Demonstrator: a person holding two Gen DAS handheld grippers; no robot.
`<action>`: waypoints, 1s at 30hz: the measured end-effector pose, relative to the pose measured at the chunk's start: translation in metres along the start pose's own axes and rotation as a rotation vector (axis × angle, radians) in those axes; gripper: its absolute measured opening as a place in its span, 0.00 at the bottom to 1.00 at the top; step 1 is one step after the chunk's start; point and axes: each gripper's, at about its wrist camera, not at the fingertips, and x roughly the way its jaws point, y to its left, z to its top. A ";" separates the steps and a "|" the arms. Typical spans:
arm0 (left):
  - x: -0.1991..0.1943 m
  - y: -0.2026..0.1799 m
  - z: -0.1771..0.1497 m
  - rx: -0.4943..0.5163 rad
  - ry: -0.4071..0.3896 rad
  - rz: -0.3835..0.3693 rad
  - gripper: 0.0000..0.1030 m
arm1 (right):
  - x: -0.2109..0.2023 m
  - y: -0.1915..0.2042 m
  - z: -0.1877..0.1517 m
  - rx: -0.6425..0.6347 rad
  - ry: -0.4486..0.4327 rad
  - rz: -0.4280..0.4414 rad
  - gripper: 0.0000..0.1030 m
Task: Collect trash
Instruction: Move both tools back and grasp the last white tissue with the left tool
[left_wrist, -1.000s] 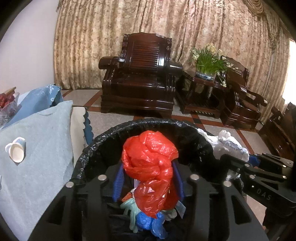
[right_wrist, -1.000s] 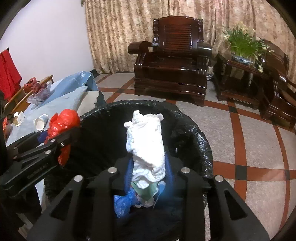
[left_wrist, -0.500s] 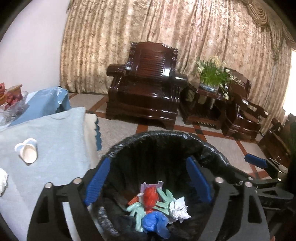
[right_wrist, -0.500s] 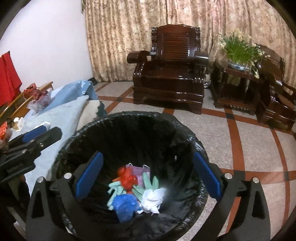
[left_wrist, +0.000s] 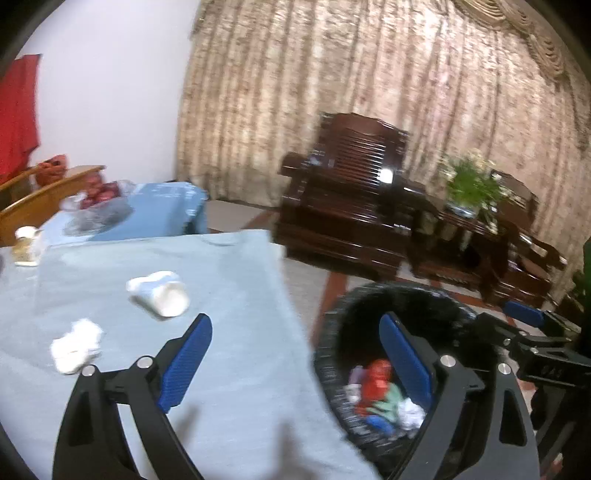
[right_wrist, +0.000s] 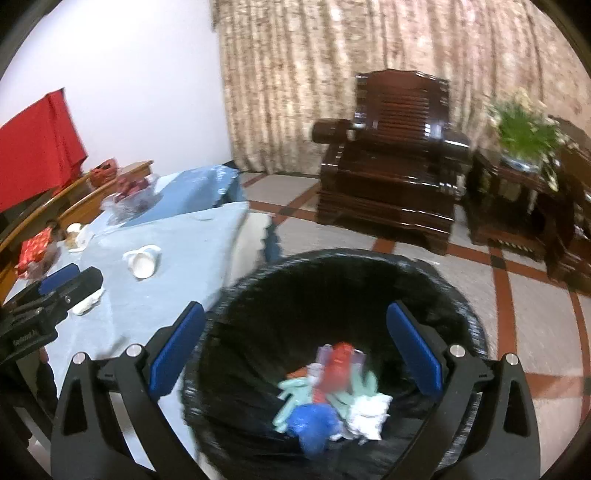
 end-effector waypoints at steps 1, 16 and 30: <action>-0.004 0.010 -0.001 -0.008 -0.005 0.021 0.88 | 0.002 0.006 0.001 -0.007 0.000 0.010 0.93; -0.014 0.158 -0.030 -0.106 0.018 0.325 0.88 | 0.082 0.137 0.021 -0.112 0.040 0.183 0.93; 0.060 0.228 -0.050 -0.197 0.168 0.382 0.88 | 0.174 0.204 0.026 -0.180 0.119 0.207 0.93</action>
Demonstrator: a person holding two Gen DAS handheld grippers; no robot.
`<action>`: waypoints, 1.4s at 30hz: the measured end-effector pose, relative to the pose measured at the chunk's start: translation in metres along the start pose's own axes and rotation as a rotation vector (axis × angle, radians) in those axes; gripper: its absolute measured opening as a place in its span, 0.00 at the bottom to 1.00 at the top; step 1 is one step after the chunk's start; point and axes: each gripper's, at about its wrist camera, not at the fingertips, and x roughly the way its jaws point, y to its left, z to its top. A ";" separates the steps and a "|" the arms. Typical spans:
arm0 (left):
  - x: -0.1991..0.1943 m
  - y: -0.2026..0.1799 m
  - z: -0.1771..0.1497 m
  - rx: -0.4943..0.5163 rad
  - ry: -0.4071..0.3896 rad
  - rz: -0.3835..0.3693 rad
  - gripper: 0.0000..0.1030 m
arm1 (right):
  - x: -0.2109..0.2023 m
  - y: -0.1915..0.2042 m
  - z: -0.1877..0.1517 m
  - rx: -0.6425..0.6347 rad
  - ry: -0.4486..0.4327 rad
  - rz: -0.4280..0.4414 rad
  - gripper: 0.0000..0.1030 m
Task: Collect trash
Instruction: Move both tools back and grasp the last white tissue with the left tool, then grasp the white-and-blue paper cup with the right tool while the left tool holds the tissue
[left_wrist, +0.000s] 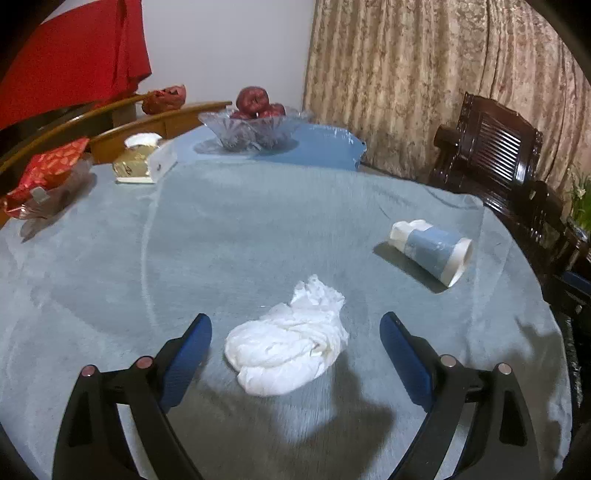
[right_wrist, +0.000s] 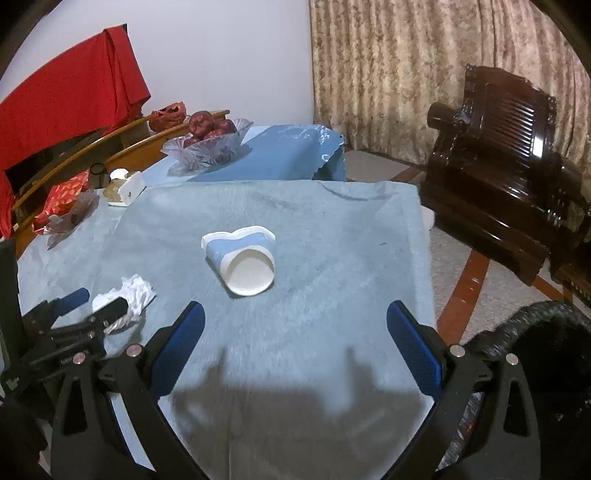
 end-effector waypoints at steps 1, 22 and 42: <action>0.006 -0.001 0.000 0.002 0.018 -0.002 0.88 | 0.005 0.000 0.002 0.000 0.003 0.001 0.93; 0.024 0.010 0.019 -0.033 0.058 -0.009 0.37 | 0.094 0.030 0.024 -0.058 0.116 0.087 0.93; 0.030 0.018 0.026 -0.041 0.047 0.022 0.38 | 0.117 0.041 0.032 -0.057 0.172 0.133 0.57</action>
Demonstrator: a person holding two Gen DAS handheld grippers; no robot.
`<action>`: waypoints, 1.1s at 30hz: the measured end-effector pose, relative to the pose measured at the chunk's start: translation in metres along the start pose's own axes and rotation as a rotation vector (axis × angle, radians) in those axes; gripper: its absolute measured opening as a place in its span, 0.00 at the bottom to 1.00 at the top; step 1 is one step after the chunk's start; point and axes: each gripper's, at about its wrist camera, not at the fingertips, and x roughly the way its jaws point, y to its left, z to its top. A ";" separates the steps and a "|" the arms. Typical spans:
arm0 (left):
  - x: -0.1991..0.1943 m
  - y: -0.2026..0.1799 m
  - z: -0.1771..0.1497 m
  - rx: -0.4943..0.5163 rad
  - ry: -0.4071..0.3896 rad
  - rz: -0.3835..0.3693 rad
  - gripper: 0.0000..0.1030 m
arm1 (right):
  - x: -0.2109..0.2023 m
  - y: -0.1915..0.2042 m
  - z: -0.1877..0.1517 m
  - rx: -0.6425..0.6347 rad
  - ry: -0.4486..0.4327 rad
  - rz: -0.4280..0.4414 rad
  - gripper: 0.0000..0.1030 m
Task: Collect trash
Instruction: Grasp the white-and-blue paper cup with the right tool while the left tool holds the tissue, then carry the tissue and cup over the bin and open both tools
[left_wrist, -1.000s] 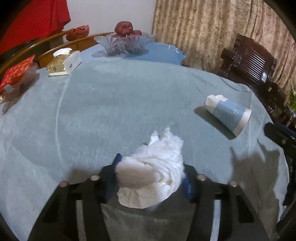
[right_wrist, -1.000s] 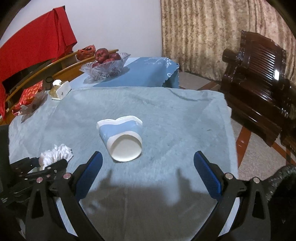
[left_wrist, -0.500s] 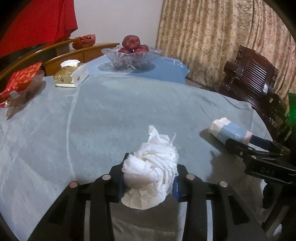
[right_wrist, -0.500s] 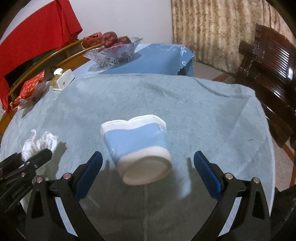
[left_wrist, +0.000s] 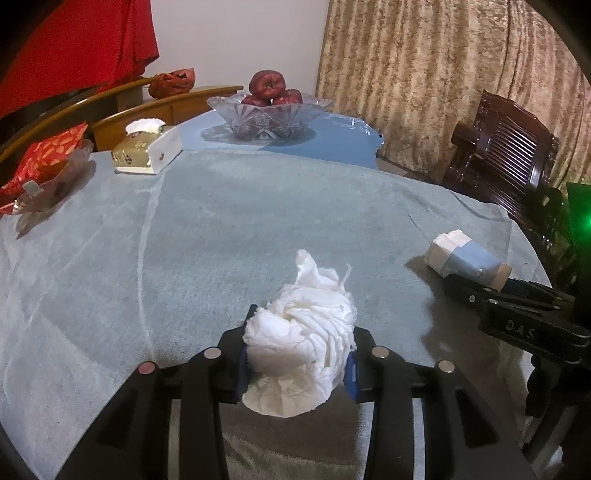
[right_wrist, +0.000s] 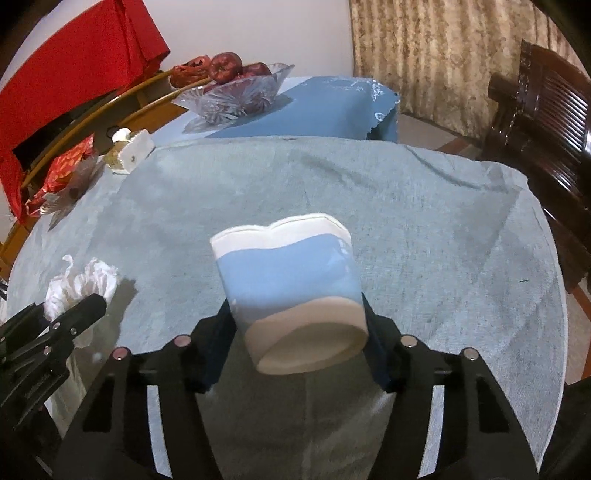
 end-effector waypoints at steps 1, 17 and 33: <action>-0.003 -0.002 0.000 0.006 -0.006 0.000 0.38 | -0.003 0.000 -0.001 0.001 -0.004 0.003 0.56; -0.072 -0.040 -0.008 0.064 -0.092 -0.046 0.38 | -0.103 0.003 -0.028 0.014 -0.121 0.014 0.56; -0.140 -0.087 -0.034 0.110 -0.133 -0.152 0.39 | -0.217 -0.021 -0.086 0.074 -0.212 -0.040 0.56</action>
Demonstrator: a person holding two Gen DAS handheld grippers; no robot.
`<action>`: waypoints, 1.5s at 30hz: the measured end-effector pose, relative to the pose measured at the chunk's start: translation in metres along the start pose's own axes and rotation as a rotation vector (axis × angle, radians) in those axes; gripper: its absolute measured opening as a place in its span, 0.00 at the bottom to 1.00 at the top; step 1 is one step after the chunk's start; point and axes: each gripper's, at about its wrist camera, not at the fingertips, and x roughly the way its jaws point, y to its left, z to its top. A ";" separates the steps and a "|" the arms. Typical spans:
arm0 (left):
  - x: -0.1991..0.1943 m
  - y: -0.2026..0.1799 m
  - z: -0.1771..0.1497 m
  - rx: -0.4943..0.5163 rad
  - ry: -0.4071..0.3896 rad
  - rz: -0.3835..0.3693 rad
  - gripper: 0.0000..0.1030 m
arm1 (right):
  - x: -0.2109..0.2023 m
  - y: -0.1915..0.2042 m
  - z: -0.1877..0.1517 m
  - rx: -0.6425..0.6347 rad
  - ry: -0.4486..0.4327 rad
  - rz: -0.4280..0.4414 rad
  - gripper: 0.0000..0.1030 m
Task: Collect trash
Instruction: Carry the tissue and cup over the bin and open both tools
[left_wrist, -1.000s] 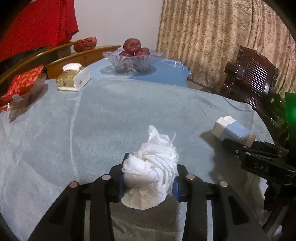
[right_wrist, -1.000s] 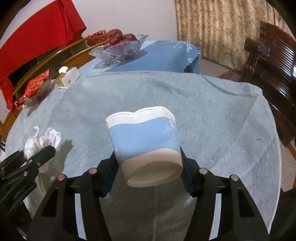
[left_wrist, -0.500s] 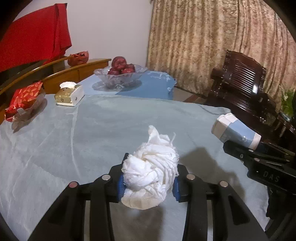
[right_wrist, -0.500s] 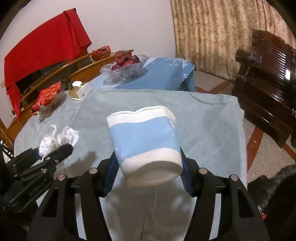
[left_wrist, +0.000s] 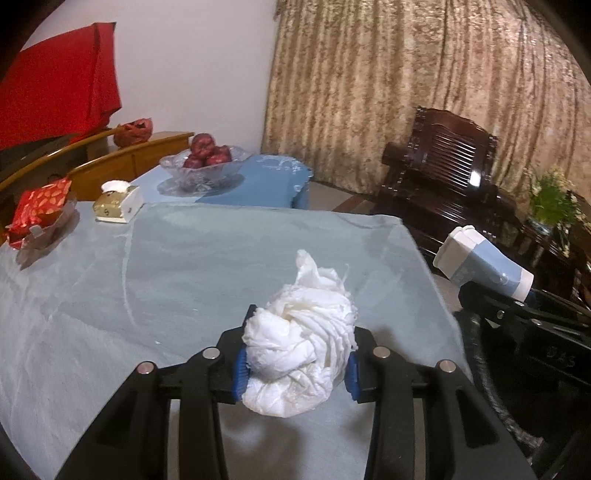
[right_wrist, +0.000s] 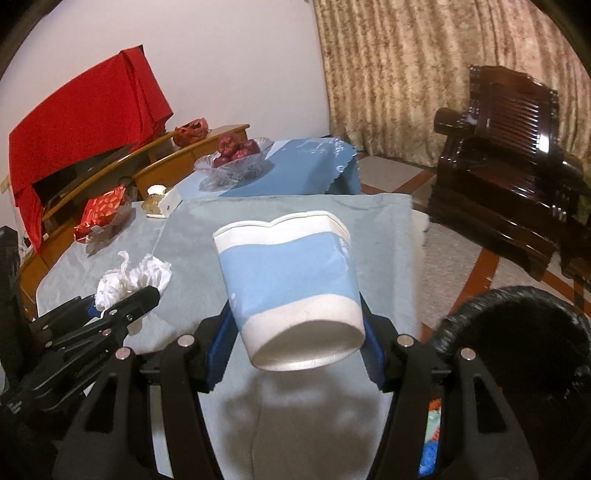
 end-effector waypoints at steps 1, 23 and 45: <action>-0.003 -0.007 -0.002 0.009 0.001 -0.015 0.39 | -0.006 -0.003 -0.002 0.001 -0.004 -0.006 0.56; -0.031 -0.160 -0.014 0.199 -0.018 -0.270 0.40 | -0.128 -0.121 -0.064 0.156 -0.091 -0.265 0.56; 0.018 -0.263 -0.029 0.319 0.038 -0.420 0.40 | -0.138 -0.201 -0.102 0.232 -0.034 -0.407 0.56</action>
